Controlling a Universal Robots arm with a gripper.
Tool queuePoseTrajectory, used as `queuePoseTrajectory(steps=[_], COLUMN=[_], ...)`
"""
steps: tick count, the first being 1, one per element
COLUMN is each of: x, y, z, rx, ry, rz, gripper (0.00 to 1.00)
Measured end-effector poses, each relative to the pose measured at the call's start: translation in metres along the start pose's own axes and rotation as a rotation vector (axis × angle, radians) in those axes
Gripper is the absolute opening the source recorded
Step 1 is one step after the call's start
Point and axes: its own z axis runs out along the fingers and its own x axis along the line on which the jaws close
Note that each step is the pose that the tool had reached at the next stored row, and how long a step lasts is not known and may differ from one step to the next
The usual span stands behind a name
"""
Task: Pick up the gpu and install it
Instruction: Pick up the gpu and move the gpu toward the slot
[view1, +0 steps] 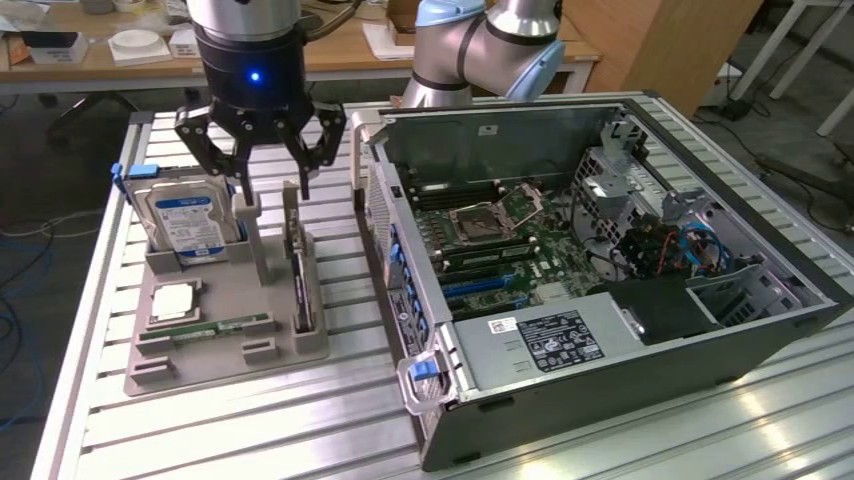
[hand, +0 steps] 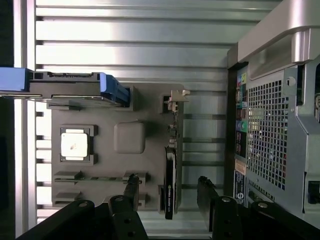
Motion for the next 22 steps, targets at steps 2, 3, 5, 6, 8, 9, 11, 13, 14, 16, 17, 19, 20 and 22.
queuePoseTrajectory(steps=[2,3,5,6,8,9,11,13,14,16,17,19,20,22], x=[0.0000,0.0000,0.0000,0.0000,-0.0001,-0.0001,-0.0001,-0.0001,-0.0001,-0.0001,-0.0001,-0.0001,-0.0001,-0.0001], y=[-0.0002,-0.0002,-0.0003,-0.0003,-0.0004,-0.0004,-0.0004,-0.0004,-0.0005,-0.0005,-0.0005,-0.0005,-0.0006,-0.0006], z=[0.0013,0.0019,0.0031,0.0036,0.0049,0.0055,0.0065,0.0071,0.0074,0.0081,0.0085,0.0093,0.0097,0.0105], rx=[0.0000,0.0000,0.0000,0.0000,-0.0001,-0.0001,0.0000,0.0000,-0.0001,-0.0001,-0.0001,-0.0001,-0.0001,-0.0001], ry=[0.0000,0.0001,0.0000,0.0001,0.0000,0.0000,0.0000,0.0001,0.0001,0.0000,0.0000,0.0000,-0.0001,0.0000], rz=[0.000,0.000,0.000,0.000,0.000,0.000,0.000,0.000,0.000,0.000,0.000,0.000,0.000,0.000], gripper=[0.59,0.59,0.59,0.59,0.59,0.59,0.59,0.59,0.59,0.59,0.59,0.59,0.59,0.59])
